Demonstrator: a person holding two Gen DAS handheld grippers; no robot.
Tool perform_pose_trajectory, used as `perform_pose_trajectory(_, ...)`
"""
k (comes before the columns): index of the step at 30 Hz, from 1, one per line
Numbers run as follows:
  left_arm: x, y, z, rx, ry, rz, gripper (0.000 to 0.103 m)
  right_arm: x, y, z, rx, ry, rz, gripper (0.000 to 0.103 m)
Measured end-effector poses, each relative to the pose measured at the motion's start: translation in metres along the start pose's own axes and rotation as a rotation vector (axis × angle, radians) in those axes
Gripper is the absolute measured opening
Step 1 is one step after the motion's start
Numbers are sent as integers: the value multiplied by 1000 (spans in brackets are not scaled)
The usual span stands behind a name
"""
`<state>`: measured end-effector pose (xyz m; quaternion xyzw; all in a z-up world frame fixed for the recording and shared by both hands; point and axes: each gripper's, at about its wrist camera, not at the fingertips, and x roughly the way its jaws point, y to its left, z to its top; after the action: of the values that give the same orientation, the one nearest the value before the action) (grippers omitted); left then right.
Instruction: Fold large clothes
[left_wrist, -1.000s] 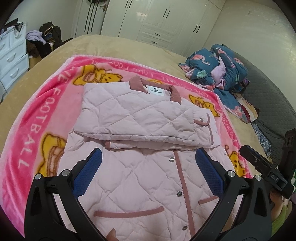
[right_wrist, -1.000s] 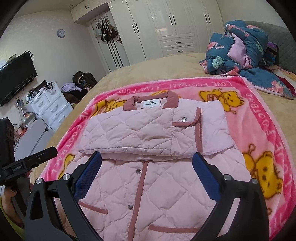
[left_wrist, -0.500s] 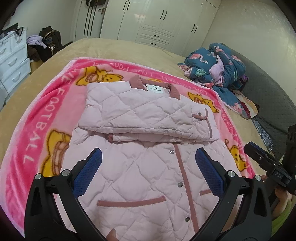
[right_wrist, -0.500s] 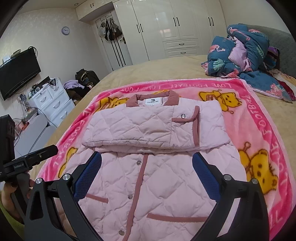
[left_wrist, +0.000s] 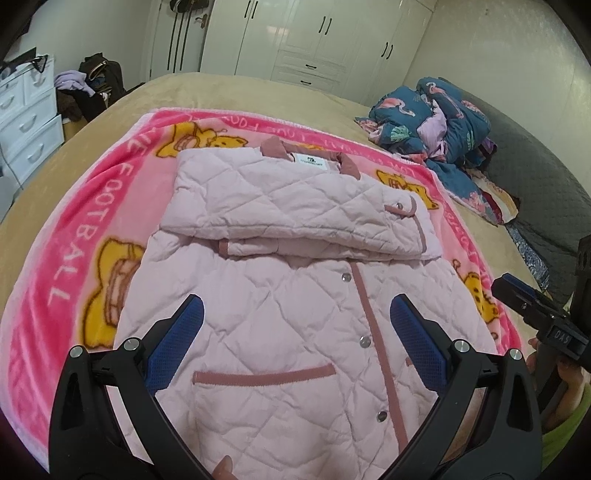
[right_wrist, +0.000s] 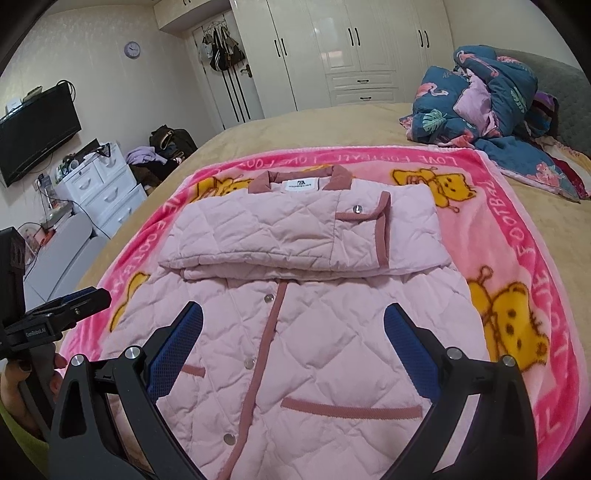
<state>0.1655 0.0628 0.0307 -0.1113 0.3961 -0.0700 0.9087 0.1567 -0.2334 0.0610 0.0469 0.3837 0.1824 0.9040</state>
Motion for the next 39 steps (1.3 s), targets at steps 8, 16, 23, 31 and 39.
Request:
perform_pose_trajectory(8, 5, 3, -19, 7, 19, 11, 95, 3, -2, -15, -8, 27, -18, 98)
perform_pose_trajectory(16, 8, 3, -36, 31, 27, 33, 95, 8, -3, -30, -25, 61, -25, 98)
perform_pose_trajectory(23, 9, 0, -46, 50, 27, 50, 95, 8, -7, -45, -43, 85, -41, 98)
perform_pose_trajectory(31, 11, 3, -58, 68, 38, 78, 95, 6, -24, -63, -27, 104, -68, 98)
perform_pose_trajectory(39, 16, 10, -75, 84, 66, 106, 95, 2, -44, -81, -27, 116, -126, 98)
